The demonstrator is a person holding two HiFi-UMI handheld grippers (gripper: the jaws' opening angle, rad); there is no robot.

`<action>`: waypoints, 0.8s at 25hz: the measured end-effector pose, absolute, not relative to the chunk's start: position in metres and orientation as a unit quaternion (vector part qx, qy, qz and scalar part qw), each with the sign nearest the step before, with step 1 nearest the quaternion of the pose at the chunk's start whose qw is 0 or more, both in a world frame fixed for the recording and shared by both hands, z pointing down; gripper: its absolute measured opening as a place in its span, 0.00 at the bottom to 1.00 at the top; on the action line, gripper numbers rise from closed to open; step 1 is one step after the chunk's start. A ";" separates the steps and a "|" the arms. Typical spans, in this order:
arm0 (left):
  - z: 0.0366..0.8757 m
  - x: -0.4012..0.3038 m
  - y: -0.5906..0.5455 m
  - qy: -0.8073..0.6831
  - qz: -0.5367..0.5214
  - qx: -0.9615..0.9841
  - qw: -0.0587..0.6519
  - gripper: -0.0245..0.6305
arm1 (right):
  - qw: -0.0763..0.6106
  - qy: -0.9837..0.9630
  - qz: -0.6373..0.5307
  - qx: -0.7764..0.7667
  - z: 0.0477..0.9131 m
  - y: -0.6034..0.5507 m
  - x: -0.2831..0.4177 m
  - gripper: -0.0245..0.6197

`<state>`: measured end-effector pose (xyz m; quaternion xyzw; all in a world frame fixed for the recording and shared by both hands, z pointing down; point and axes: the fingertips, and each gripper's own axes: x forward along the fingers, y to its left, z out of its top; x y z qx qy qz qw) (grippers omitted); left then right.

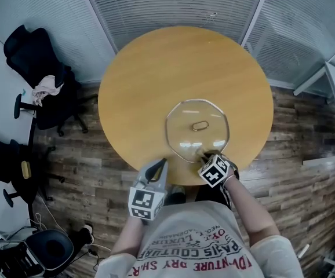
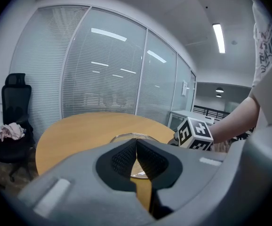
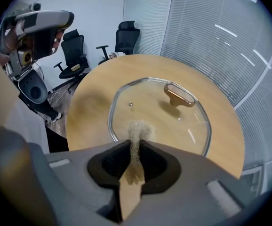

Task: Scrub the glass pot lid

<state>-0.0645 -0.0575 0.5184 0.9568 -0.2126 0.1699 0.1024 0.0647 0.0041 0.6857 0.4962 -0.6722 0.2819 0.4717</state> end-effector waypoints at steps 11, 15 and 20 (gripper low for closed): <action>0.500 -0.067 -0.080 -0.251 0.149 0.952 0.095 0.05 | 0.425 -0.718 0.274 0.479 0.665 -0.014 0.048 0.13; 0.490 -0.055 -0.083 -0.258 0.140 0.952 0.085 0.05 | 0.383 -0.725 0.235 0.522 0.627 -0.024 0.069 0.13; 0.480 -0.040 -0.085 -0.269 0.129 0.952 0.074 0.05 | 0.292 -0.737 0.158 0.589 0.563 -0.035 0.097 0.12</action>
